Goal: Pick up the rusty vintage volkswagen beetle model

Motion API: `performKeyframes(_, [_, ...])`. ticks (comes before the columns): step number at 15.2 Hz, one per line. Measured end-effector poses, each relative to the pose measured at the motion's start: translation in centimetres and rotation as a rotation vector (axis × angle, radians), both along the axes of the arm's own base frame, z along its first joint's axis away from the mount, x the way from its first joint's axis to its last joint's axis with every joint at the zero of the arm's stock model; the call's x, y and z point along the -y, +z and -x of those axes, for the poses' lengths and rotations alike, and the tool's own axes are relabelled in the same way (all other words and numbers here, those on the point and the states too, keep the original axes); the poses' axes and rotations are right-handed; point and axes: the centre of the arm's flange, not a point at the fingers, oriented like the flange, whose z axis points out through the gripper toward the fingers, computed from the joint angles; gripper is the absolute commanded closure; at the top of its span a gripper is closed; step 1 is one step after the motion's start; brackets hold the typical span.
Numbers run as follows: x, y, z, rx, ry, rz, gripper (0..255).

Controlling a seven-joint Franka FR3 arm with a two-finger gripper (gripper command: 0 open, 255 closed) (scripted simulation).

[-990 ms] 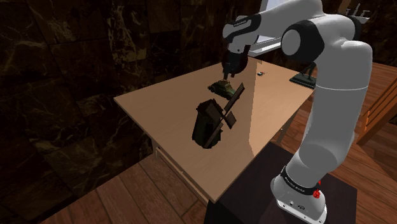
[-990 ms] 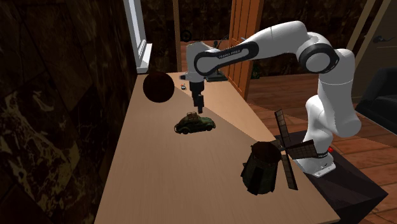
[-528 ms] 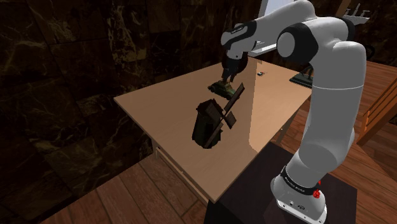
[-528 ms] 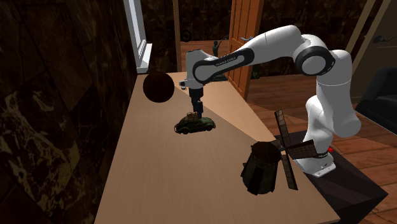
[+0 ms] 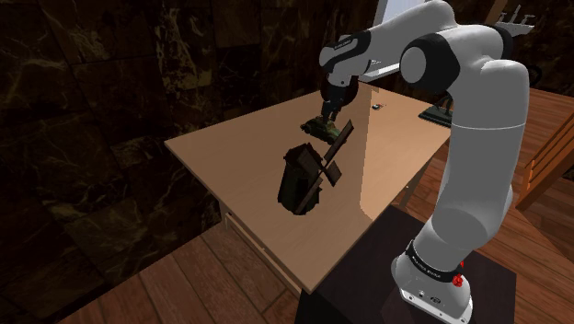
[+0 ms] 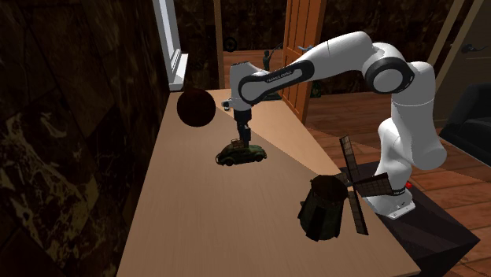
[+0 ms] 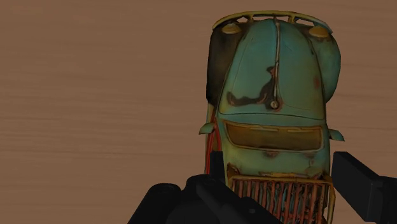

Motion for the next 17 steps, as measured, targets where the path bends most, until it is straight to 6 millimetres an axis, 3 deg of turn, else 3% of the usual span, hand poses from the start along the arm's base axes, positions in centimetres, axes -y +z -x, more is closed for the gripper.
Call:
performKeyframes(5, [0.0,0.6,0.0,-0.001,0.001,-0.001,255])
performKeyframes(17, [0.0,6.7,0.0,-0.001,0.001,-0.001,255])
